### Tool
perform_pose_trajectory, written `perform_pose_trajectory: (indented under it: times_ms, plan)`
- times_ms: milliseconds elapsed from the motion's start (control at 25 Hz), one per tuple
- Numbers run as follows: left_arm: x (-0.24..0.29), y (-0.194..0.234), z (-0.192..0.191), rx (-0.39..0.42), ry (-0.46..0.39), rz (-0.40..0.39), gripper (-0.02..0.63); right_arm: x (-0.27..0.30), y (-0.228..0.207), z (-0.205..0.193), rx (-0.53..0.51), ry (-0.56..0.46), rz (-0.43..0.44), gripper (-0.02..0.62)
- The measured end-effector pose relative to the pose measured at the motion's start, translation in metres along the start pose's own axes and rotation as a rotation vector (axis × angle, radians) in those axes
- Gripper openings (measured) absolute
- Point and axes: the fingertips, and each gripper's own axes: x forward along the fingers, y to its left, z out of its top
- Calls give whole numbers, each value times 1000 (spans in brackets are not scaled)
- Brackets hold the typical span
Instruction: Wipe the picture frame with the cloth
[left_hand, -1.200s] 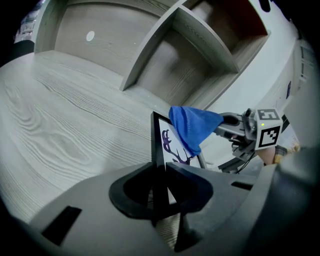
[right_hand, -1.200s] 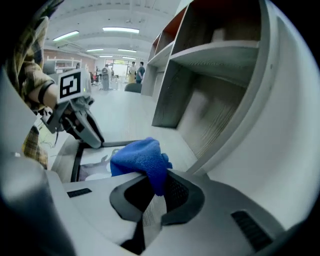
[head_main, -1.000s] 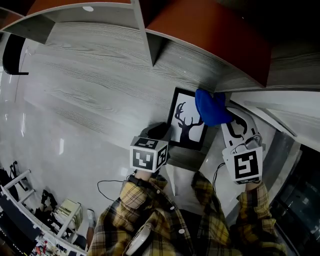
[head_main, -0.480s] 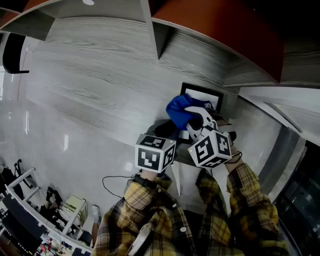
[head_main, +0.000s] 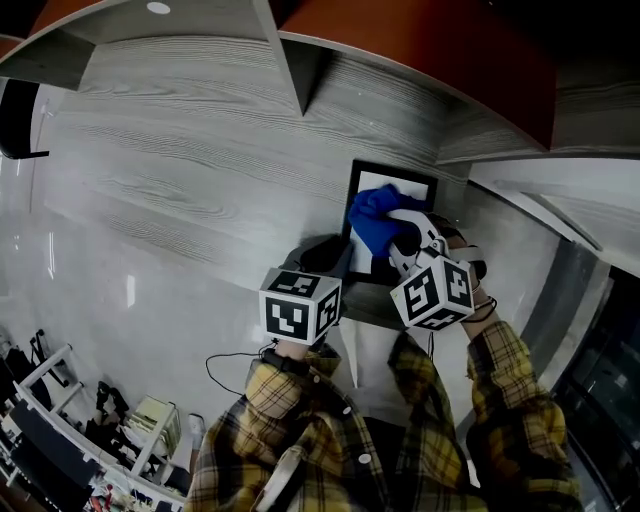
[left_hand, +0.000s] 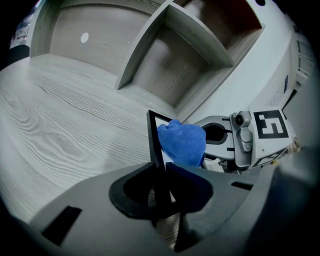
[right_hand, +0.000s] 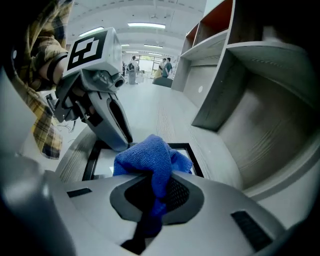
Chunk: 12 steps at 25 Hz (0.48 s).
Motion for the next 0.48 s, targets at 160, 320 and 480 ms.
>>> perform_pose_trajectory:
  times_ms: [160, 320, 480]
  plan:
    - [-1, 1, 0, 1, 4, -3, 84, -12, -10, -22, 25, 46, -46, 32]
    - [0, 1, 1, 4, 12, -5, 84, -26, -21, -42, 52, 85, -84, 32]
    - [0, 1, 1, 8, 15, -4, 84, -38, -31, -60, 110, 107, -122, 32]
